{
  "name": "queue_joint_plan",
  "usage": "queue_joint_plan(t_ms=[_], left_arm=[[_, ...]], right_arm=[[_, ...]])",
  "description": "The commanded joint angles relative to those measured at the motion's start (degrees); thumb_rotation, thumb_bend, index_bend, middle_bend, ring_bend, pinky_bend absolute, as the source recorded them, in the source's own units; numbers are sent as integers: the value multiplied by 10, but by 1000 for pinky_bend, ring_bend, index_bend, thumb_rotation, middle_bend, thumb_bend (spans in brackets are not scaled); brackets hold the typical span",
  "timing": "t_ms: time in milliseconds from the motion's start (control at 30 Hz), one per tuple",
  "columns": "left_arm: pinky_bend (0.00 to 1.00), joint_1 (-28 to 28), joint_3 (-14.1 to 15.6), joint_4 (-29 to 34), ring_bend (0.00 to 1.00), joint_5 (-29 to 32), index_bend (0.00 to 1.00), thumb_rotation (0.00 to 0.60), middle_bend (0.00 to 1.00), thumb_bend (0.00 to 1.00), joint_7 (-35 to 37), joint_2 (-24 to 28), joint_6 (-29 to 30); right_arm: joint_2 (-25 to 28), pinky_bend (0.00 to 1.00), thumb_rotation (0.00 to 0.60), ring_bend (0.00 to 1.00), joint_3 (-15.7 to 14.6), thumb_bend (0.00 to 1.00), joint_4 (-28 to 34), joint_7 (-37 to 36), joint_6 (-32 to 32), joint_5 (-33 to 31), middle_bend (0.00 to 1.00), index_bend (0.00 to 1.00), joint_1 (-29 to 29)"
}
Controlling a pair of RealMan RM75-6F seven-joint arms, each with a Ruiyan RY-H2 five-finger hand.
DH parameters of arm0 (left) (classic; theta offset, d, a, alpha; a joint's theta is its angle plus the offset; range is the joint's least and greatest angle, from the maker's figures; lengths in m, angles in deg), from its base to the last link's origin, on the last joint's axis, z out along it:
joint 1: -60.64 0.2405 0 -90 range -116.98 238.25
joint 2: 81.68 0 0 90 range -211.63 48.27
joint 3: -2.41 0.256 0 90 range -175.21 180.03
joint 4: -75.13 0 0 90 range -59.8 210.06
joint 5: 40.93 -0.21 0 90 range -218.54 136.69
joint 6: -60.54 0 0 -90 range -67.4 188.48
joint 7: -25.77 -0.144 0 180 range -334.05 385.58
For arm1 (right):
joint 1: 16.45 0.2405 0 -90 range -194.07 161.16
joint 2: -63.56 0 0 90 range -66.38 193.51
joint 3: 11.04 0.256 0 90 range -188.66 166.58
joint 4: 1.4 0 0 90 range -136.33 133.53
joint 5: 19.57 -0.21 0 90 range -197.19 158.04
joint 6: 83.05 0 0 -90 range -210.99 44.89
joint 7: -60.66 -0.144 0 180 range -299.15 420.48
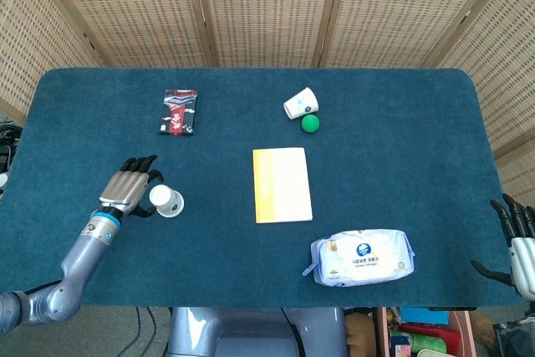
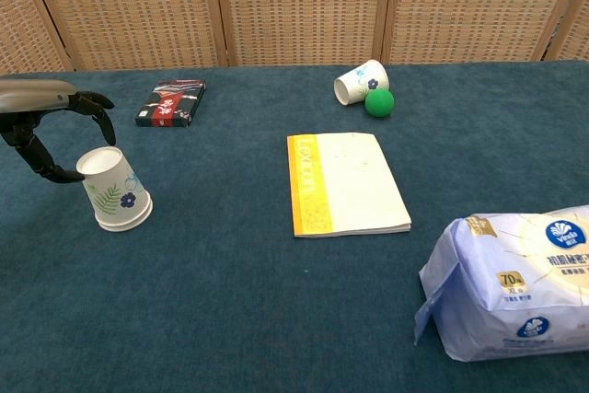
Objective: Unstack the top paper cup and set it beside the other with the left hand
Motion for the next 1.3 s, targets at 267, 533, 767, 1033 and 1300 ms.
queue_joint_plan(t_ms=[267,533,767,1033,1300], left_arm=[[0,-6,6,-7,0,1,376,600,0,307,8,-7,3],[0,-8,7,-3,0,1,400,600,0,307,12,-1,9],[0,-5,-3,27,0,-8,401,600,0,308,33,26,15],[0,3,-13,85,0,-28,401,600,0,307,82,92,-12],[0,-4,-4,127,0,-27,401,600,0,307,79,145,-25]], right_arm=[[0,0,600,0,0,0,-2,-1,-1,-1,0,0,1],[-1,0,600,0,0,0,-2,-1,-3,-1,0,0,1],[0,0,600,0,0,0,-1,-2,-3,-2,0,0,1],[-1,0,600,0,-1,0,0,1,-3,0,0,0,2],[-1,0,600,0,-2,0,2,5,-4,-1,0,0,2]])
